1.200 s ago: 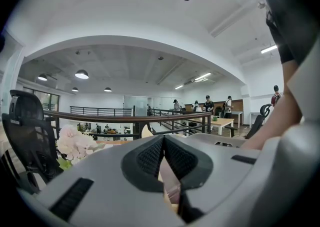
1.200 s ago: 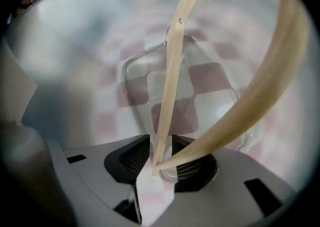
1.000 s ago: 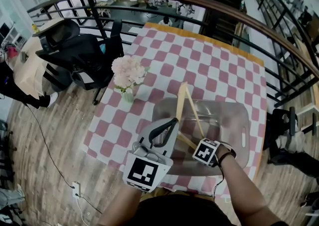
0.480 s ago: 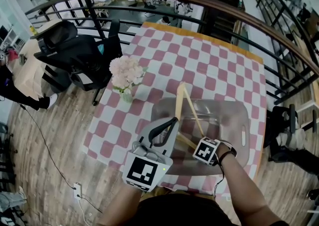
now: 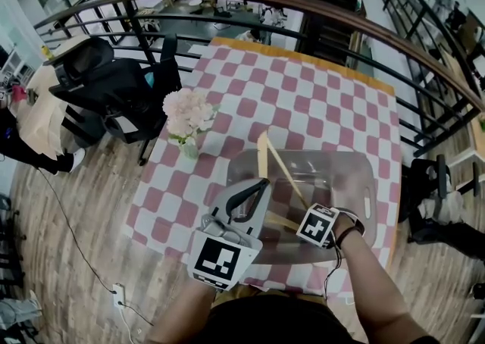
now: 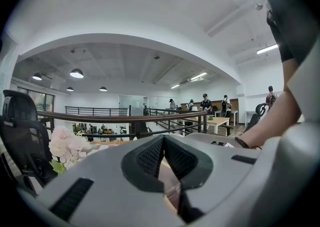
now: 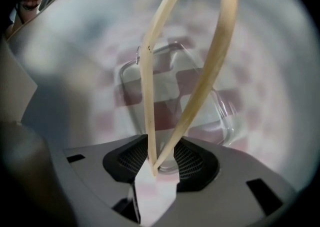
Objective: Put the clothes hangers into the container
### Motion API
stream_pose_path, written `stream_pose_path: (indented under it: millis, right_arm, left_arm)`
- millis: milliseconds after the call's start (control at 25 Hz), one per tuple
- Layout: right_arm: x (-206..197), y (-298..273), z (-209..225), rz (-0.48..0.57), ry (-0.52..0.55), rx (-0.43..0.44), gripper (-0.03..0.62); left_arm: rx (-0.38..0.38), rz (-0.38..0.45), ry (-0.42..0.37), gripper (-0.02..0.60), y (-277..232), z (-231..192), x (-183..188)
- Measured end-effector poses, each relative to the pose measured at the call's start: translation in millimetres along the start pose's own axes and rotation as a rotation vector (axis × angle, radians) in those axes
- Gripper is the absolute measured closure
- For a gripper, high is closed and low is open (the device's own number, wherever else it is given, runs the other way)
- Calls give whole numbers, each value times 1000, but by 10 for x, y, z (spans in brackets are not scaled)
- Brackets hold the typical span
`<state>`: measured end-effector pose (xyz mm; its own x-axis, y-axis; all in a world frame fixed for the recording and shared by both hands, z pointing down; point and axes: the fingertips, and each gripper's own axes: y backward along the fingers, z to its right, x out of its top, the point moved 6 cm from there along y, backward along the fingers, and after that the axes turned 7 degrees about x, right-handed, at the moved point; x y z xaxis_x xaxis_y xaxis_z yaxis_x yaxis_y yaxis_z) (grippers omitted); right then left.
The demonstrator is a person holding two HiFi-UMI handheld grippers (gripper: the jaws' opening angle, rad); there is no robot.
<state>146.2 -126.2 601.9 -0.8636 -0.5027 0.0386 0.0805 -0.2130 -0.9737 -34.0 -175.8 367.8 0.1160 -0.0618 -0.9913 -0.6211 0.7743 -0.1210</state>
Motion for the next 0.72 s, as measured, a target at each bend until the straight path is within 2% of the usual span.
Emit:
stream_pose_path:
  millis: [720]
  right_arm:
    - [-2,259,57,74,7,-99,428]
  left_arm:
    - [-9,-14,32,572,19,43,-41]
